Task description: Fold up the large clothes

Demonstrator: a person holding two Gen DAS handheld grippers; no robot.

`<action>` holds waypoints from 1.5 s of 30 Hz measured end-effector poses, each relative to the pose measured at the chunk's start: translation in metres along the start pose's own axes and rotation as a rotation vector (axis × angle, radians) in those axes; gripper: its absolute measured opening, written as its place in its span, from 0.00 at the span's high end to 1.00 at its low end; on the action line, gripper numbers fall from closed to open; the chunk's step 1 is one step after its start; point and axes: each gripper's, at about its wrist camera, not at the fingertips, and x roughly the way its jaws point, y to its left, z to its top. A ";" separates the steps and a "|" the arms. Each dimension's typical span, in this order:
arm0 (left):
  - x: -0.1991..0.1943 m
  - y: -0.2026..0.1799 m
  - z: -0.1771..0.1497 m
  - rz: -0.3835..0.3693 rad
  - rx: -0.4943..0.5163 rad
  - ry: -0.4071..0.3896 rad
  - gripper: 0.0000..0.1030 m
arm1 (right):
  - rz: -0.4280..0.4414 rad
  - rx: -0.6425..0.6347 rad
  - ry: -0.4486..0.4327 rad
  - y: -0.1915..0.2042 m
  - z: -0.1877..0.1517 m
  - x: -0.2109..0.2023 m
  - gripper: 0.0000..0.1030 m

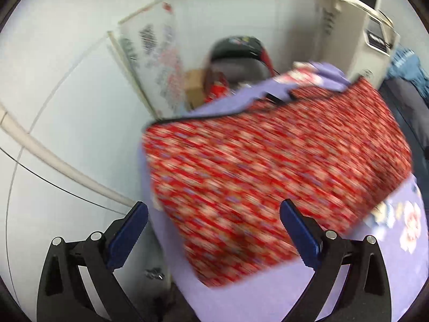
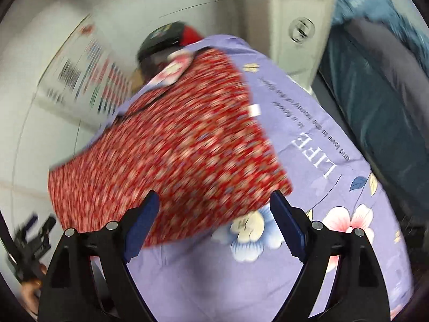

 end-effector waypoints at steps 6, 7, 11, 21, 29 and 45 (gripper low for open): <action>-0.031 -0.040 -0.024 -0.017 0.065 0.030 0.06 | -0.113 -0.163 -0.014 0.052 -0.039 -0.025 0.09; -0.032 -0.043 -0.027 -0.003 0.073 0.039 0.06 | -0.136 -0.197 -0.020 0.060 -0.046 -0.029 0.09; -0.041 -0.053 -0.040 0.000 0.079 0.098 0.06 | -0.166 -0.263 -0.030 0.081 -0.063 -0.040 0.09; -0.048 -0.065 -0.061 -0.032 0.119 0.126 0.06 | -0.156 -0.291 -0.005 0.099 -0.086 -0.039 0.09; -0.047 -0.062 -0.062 -0.019 0.122 0.126 0.06 | -0.163 -0.307 0.005 0.106 -0.092 -0.036 0.09; -0.047 -0.064 -0.063 -0.017 0.136 0.117 0.06 | -0.164 -0.311 0.020 0.108 -0.093 -0.033 0.09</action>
